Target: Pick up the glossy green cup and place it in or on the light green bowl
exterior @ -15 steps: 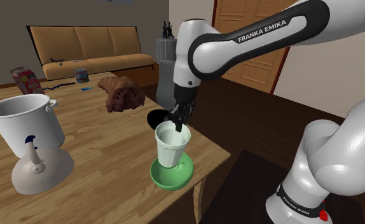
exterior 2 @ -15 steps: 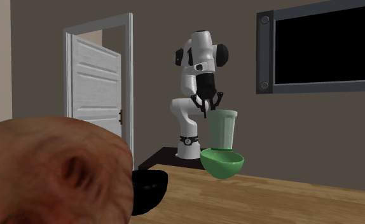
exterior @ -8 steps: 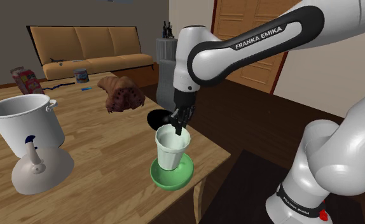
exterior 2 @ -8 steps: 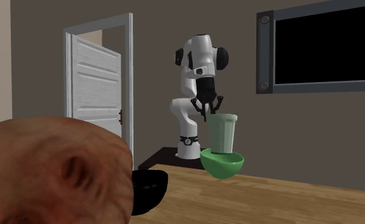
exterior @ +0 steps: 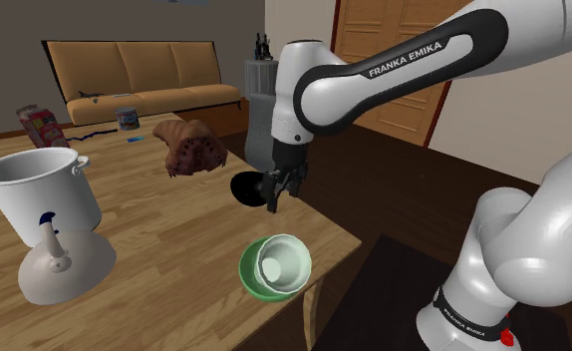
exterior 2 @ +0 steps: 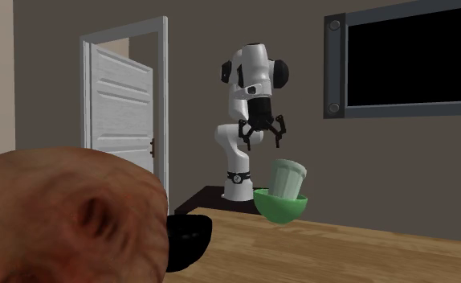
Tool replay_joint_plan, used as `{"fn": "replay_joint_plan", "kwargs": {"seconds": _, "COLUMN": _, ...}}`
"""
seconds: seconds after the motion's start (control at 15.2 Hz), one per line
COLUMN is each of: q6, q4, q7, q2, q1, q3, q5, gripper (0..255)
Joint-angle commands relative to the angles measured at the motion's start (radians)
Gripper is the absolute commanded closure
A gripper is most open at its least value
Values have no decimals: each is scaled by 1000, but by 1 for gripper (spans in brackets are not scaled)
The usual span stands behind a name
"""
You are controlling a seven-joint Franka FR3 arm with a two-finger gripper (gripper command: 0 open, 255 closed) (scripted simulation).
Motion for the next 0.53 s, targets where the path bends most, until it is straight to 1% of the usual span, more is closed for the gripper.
{"fn": "replay_joint_plan", "kwargs": {"seconds": 0.0, "q6": -36, "q4": 22, "q7": 1, "q2": -14, "q1": -2, "q3": -3, "q5": -3, "gripper": 0}}
{"fn": "replay_joint_plan", "kwargs": {"seconds": 0.2, "q6": -135, "q4": 89, "q7": 3, "q2": -45, "q1": -6, "q3": -12, "q5": -10, "gripper": 0}}
{"fn": "replay_joint_plan", "kwargs": {"seconds": 0.46, "q6": -135, "q4": 89, "q7": 3, "q2": -45, "q1": -6, "q3": -12, "q5": -10, "gripper": 0}}
